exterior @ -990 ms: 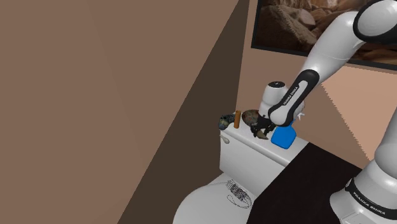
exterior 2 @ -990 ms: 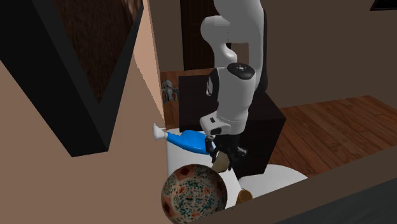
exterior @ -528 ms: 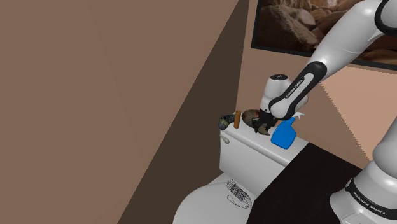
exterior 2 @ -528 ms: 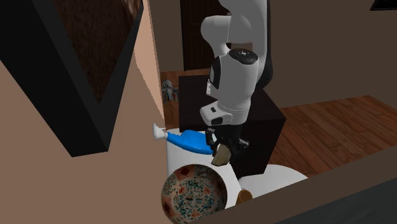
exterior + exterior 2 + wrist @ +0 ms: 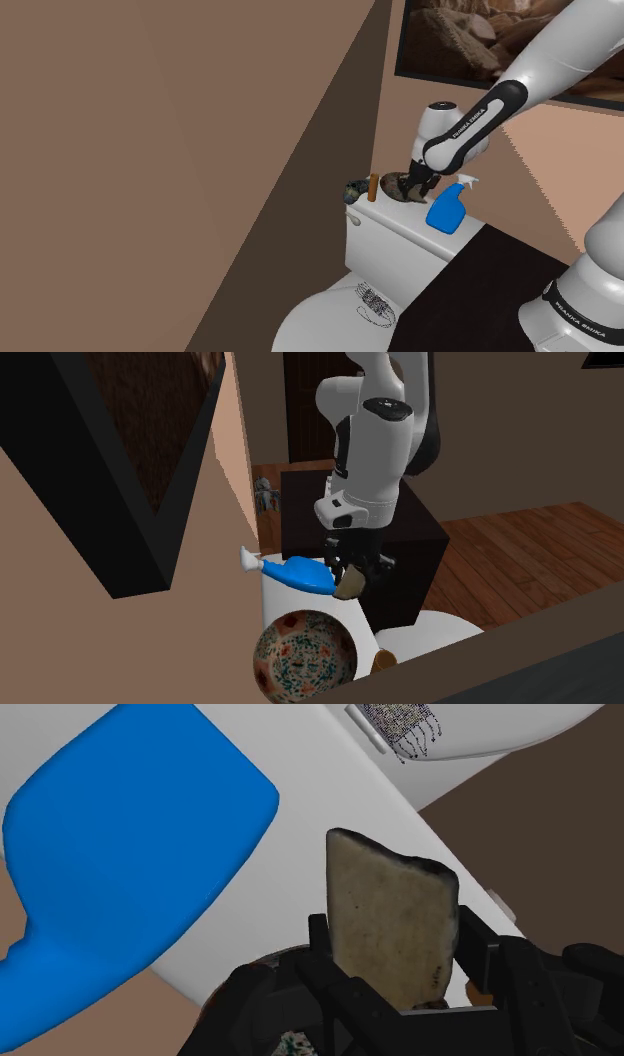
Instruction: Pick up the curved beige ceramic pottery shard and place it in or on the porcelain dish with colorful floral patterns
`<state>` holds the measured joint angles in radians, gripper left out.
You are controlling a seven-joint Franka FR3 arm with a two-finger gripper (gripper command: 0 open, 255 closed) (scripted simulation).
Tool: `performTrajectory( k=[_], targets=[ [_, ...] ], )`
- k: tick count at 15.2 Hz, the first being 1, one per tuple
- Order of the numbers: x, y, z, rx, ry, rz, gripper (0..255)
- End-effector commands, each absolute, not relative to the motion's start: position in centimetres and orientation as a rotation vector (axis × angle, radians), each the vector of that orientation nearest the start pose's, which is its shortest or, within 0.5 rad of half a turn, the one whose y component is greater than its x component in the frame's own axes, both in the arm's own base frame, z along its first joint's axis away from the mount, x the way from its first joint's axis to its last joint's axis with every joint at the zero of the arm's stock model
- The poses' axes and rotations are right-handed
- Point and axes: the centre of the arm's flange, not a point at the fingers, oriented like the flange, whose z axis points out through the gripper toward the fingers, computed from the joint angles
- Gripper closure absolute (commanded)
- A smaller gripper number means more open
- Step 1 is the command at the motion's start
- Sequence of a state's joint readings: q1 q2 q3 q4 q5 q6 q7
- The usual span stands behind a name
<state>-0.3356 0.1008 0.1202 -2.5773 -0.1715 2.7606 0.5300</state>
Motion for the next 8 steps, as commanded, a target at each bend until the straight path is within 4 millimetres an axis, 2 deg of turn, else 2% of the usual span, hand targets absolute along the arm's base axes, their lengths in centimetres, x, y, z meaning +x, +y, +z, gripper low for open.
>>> performTrajectory(
  k=[1,2,8],
  targets=[
    [44.6,-9.0,24.4,-3.045,0.925,-0.146,255],
    [44.6,-9.0,24.9,-3.045,0.925,-0.146,255],
    [50.3,-14.5,24.9,-3.045,0.925,-0.146,255]
  ],
)
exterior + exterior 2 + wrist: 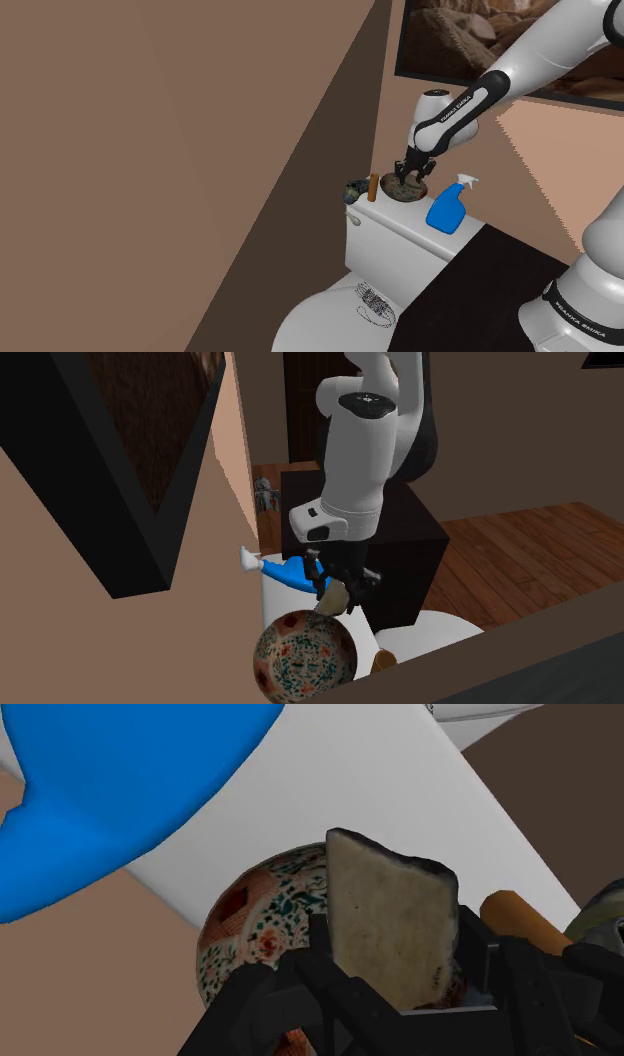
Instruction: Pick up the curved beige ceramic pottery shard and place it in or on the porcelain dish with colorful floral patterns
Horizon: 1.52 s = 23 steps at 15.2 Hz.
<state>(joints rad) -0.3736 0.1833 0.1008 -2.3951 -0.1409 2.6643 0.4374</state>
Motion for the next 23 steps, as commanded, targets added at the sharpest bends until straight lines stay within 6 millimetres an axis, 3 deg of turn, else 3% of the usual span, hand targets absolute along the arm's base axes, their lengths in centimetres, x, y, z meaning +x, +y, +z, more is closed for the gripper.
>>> performTrajectory(
  k=[1,6,19,23],
  targets=[
    [51.2,-15.4,24.9,-3.045,0.925,-0.146,255],
    [55.4,-19.4,25.0,-3.045,0.925,-0.146,255],
    [55.4,-19.4,17.9,-3.045,0.925,-0.146,255],
    [55.4,-19.4,17.9,-3.045,0.925,-0.146,255]
  ],
)
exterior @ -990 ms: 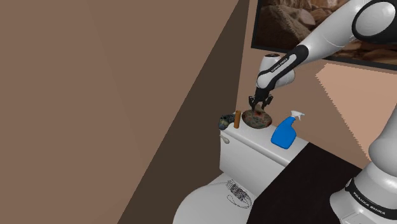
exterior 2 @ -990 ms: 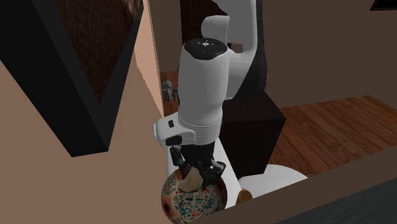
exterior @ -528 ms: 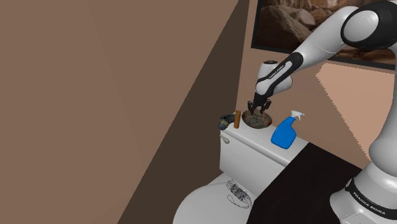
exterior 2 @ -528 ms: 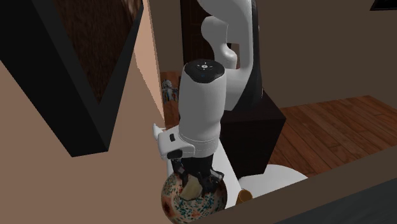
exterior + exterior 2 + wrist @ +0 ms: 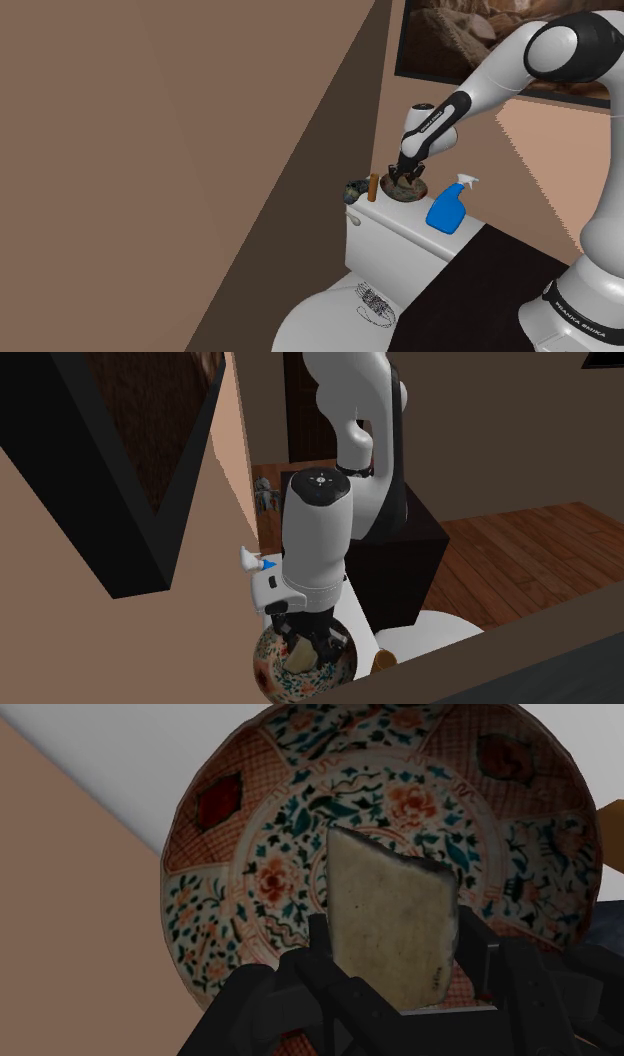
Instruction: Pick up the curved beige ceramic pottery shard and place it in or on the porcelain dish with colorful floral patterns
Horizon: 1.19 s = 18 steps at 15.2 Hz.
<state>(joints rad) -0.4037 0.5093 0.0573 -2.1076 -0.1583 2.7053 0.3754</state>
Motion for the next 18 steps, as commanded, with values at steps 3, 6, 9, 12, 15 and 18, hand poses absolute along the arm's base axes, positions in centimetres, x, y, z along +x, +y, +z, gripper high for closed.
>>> performTrajectory(
  k=[3,6,9,12,15,18],
  targets=[
    [55.4,-19.4,17.9,-3.045,0.925,-0.146,255],
    [55.4,-19.4,17.9,-3.045,0.925,-0.146,0],
    [55.4,-19.4,17.9,-3.045,0.925,-0.146,0],
    [55.2,-19.2,20.5,-3.045,0.925,-0.146,0],
    [55.0,-19.1,22.9,-3.045,0.925,-0.146,0],
    [55.0,-19.1,22.9,-3.045,0.925,-0.146,0]
  ],
)
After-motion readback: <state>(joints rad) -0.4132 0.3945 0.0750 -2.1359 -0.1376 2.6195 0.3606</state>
